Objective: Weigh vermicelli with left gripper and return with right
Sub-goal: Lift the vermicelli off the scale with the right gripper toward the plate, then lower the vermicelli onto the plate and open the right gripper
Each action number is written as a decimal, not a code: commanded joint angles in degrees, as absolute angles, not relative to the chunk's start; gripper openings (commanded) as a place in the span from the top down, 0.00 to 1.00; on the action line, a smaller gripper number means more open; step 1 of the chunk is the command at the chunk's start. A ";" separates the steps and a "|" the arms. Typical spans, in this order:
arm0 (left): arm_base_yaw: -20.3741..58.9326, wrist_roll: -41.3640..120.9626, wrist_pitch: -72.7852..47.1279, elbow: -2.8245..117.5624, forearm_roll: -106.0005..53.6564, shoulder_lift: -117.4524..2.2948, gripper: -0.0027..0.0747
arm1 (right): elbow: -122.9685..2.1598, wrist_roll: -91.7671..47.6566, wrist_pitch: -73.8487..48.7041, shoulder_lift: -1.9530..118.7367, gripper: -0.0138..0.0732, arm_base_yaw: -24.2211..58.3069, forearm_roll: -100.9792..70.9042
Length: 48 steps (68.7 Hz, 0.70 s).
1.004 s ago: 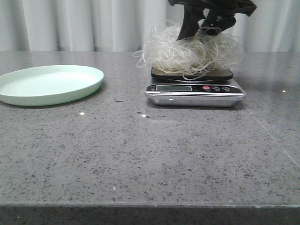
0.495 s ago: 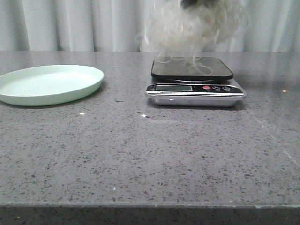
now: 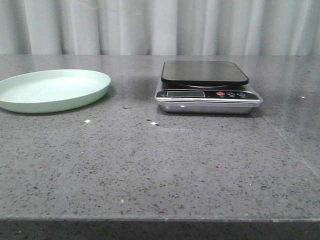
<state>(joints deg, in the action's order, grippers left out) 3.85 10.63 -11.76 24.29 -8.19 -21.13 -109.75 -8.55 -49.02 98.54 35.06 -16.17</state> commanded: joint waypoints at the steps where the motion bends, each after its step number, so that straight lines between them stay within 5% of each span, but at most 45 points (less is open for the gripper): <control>1: 3.69 9.94 -6.97 25.83 -8.78 -21.44 0.79 | -112.02 -8.98 -39.48 98.29 0.67 38.64 -17.46; 48: 3.69 9.94 -6.10 25.83 -8.78 -21.44 0.79 | -112.02 -8.98 -31.51 115.11 0.67 43.14 -17.46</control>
